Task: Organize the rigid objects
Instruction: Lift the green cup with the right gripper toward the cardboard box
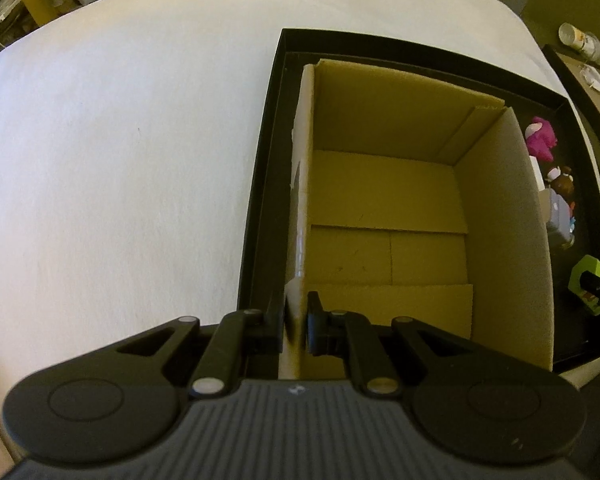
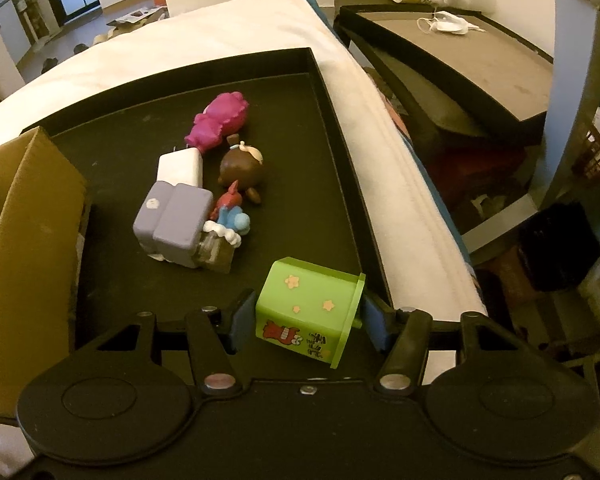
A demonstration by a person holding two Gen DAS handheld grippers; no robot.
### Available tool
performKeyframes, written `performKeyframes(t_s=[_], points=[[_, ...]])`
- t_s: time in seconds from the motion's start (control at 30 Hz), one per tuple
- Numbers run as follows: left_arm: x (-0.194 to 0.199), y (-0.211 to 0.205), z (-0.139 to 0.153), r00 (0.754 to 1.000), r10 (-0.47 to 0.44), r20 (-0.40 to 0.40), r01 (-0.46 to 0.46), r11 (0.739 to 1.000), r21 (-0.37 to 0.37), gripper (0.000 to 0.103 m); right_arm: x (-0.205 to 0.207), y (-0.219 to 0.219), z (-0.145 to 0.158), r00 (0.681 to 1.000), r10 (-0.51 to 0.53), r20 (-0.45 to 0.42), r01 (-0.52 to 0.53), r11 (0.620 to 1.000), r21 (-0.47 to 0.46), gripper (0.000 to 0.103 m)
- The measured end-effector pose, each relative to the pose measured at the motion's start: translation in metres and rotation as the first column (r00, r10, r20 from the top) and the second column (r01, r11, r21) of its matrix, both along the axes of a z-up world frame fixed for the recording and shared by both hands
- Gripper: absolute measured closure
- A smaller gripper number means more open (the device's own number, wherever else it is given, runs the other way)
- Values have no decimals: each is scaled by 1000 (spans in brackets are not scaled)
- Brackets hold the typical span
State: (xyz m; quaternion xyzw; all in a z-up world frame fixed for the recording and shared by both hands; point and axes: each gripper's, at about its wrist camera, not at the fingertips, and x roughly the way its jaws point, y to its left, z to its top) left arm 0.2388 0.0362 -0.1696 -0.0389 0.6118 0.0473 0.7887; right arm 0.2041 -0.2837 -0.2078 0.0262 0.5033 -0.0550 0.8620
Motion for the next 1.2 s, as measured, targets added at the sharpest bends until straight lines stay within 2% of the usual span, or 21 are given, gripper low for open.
performKeyframes(t_s=[0.13,0.33,0.57,0.9,1.2], points=[[0,-1,-2,1000,0,-7,0,1000,5,93,-3,-2,1,1000,7,12,-7,1000,-1,48],[2,-2,-4,1000,2,-14,-2,1000,8,93,-10,-3,10,999,19,37,-21,999,46,48],[0,-3,-3,1000,-8,1,8,1000,18,93,-13,6,21,997,52,60,-55,997,45,48],[-2,7,0,1000,21,0,-21,1000,-23,93,-8,33,54,986,113,125,-120,992,45,48],[-2,9,-1,1000,26,-6,-26,999,-26,93,-4,56,83,970,168,177,-180,982,52,48]])
